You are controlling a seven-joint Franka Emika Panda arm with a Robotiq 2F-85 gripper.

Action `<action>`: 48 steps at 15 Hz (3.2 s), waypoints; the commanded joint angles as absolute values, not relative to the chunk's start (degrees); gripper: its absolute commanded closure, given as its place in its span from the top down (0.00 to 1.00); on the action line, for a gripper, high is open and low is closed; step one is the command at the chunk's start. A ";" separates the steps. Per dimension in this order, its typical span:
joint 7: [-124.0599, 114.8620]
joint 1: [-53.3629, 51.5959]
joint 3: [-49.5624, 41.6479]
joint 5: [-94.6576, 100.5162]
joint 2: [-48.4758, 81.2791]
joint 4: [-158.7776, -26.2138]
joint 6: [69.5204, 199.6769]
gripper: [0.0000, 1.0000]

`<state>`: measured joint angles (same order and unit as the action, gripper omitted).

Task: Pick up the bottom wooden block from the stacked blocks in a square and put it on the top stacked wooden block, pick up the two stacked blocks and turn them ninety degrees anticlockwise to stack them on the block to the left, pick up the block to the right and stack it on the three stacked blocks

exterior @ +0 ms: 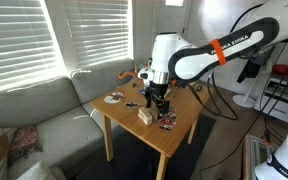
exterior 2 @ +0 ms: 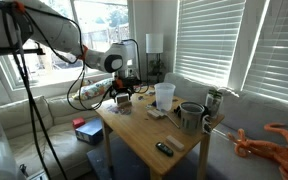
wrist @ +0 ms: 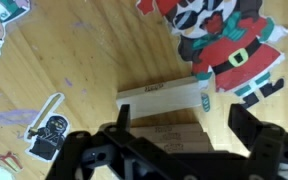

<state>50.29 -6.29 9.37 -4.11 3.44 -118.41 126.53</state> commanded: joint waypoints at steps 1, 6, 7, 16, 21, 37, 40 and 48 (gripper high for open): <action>50.08 -6.42 8.87 -4.00 0.97 -121.83 129.00 1.00; 49.95 -6.39 8.39 -3.39 0.38 -123.61 133.58 1.00; 49.92 -6.39 8.30 -3.18 0.48 -123.75 134.51 1.00; 51.89 -6.24 7.91 -3.50 1.63 -122.70 135.60 1.00; 52.62 -6.28 7.95 -3.69 2.15 -122.19 135.37 1.00; 55.70 -6.13 8.03 -4.29 3.74 -121.03 134.89 0.87; 56.02 -6.07 8.03 -4.30 3.83 -121.10 135.03 0.95; 59.30 -5.79 7.86 -3.96 4.17 -120.37 135.55 1.00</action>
<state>56.34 -6.13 8.07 -3.89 3.23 -121.64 135.63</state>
